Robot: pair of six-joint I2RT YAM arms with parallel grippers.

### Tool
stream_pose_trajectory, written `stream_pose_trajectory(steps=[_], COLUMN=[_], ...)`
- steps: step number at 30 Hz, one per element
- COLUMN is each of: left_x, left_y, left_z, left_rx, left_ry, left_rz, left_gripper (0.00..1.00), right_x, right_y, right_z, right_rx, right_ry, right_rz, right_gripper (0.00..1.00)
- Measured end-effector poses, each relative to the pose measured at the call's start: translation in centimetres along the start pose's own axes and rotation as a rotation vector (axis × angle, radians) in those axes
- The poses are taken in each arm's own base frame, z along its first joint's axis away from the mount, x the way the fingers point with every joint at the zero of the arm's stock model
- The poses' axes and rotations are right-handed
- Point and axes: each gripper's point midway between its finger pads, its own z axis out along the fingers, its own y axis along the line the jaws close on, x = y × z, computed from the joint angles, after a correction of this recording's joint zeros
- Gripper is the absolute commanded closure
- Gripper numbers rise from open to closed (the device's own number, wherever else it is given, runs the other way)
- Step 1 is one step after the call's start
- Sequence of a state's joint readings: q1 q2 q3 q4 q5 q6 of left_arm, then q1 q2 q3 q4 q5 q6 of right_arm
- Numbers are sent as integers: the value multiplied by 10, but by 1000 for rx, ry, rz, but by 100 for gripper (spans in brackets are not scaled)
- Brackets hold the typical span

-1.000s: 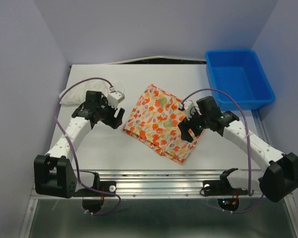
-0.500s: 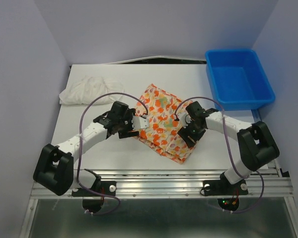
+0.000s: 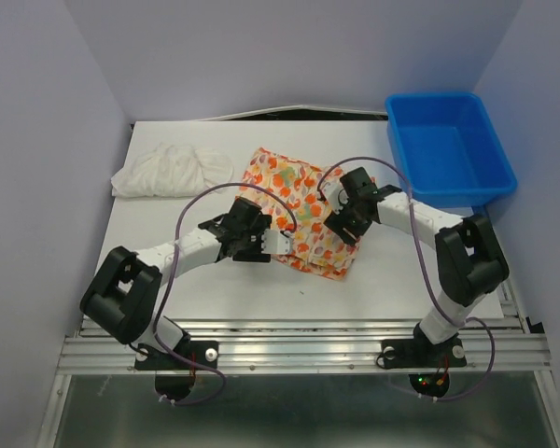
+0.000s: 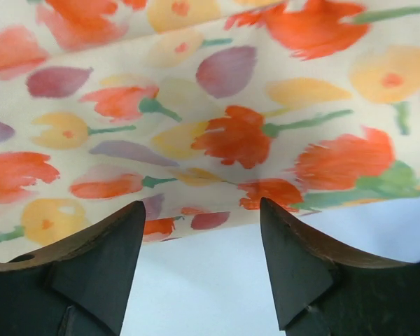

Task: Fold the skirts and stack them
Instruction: Flatten the skirt out

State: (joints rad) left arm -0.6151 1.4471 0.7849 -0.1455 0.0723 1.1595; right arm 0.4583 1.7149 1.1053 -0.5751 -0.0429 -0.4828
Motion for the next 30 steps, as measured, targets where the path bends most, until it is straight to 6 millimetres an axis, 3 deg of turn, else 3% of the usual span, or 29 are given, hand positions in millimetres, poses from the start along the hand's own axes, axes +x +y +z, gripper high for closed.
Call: stream_pose_trajectory(steps=[4,5,8,11,14,18,22,25,30], left_x=[2,3,6,7,7,8,24,41,57], left_y=[-5,-6,-1,5,18,40,57,52,13], left_z=[9,12,16,16,16,8,-6,-12,3], left_rx=[22,26,6,-19,-43,-78,-110,-99,27], left_ry=[17,25,46,60,66,55,58,89,150], left_rz=[4,1,-11,-34,-98,-205,-299,-335,-361], left_gripper=[40,47,55,71,100,100,100,100,100], right_x=[-22,-28,-35,-29,-6,28,32,30,25], right_y=[-10,-10,-4,17,39,55,55,57,66], right_z=[-23,-39,-70,-93,-83,-63,-60,-60,-61], right_rx=[33,42,38,-25,-107,-164,-161,-175,-233], right_ry=[-90,-130,-216,-278,-246,-141,-120,-127,-165], right_rz=[2,-2,-15,-35,-37,-18,-8,-8,-61], right_gripper=[22,20,19,18,18,18,16,17,13])
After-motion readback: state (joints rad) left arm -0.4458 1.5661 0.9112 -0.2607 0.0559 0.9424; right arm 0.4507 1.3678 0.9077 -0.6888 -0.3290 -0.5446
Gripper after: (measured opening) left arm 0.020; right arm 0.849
